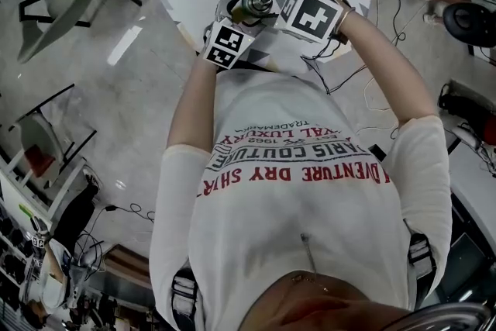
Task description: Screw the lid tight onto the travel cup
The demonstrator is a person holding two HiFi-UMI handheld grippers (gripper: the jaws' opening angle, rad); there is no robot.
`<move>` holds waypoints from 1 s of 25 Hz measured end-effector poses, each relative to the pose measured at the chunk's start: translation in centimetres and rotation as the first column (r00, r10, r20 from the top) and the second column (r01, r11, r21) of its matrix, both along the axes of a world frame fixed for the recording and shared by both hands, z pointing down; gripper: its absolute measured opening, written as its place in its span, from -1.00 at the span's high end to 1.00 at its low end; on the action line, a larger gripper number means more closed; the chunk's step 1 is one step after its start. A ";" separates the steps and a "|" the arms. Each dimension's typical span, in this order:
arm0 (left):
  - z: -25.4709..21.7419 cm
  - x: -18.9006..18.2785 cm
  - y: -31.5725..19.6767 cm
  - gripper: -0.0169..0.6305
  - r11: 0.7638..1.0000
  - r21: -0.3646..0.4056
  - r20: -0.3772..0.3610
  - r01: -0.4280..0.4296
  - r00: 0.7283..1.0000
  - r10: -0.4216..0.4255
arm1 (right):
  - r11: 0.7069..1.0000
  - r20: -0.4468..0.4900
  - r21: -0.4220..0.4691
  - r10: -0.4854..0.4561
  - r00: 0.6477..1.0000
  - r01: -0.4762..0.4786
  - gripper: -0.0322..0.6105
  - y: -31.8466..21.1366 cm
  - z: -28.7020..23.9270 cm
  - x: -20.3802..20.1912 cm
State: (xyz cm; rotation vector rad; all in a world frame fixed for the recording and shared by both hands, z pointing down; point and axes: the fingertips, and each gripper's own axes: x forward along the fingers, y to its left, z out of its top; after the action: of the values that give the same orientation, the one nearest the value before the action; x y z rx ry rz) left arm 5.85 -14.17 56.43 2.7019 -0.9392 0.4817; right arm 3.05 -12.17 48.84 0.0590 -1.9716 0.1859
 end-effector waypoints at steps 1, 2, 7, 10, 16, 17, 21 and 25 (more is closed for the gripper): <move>-0.1 0.0 0.0 -0.23 1.000 0.000 0.000 0.001 1.000 -0.001 | 0.999 -0.005 0.012 -0.048 0.999 0.048 0.04 -0.1 -0.2 0.2; -0.1 0.0 0.0 -0.23 1.000 0.000 -0.001 0.002 1.000 -0.002 | 0.994 -0.013 0.030 -0.103 0.995 0.103 0.03 -0.2 -0.5 0.4; -0.1 0.0 0.1 -0.23 1.000 -0.003 -0.002 0.000 1.000 0.000 | 0.908 -0.052 0.099 -0.405 0.913 0.408 0.03 -0.3 -1.5 -0.1; -0.3 0.1 0.1 -0.23 1.000 -0.004 -0.002 -0.002 1.000 0.002 | 0.834 -0.094 0.120 -0.531 0.842 0.539 0.03 0.0 -1.5 -0.6; -0.1 0.2 0.3 -0.23 1.000 -0.010 -0.001 0.003 1.000 -0.003 | 0.740 -0.149 0.089 -0.651 0.744 0.666 0.04 1.2 -0.2 -0.9; 0.0 0.2 0.3 -0.23 1.000 -0.012 -0.001 0.006 1.000 -0.006 | 0.735 -0.150 0.088 -0.657 0.738 0.672 0.12 1.3 0.0 -0.9; 0.1 0.2 0.3 -0.23 1.000 -0.013 -0.001 0.004 1.000 -0.004 | 0.744 -0.135 0.074 -0.653 0.745 0.665 0.17 1.2 0.0 -0.8; 0.7 0.0 0.2 -0.23 1.000 -0.015 -0.007 0.010 1.000 -0.010 | 0.803 -0.128 0.054 -0.584 0.802 0.593 0.18 0.8 0.0 -1.1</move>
State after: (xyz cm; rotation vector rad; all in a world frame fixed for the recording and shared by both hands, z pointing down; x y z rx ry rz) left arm 5.86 -13.99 57.09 2.6825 -0.9423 0.4751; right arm 1.97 -11.36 48.84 -0.4791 -1.7987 -0.3145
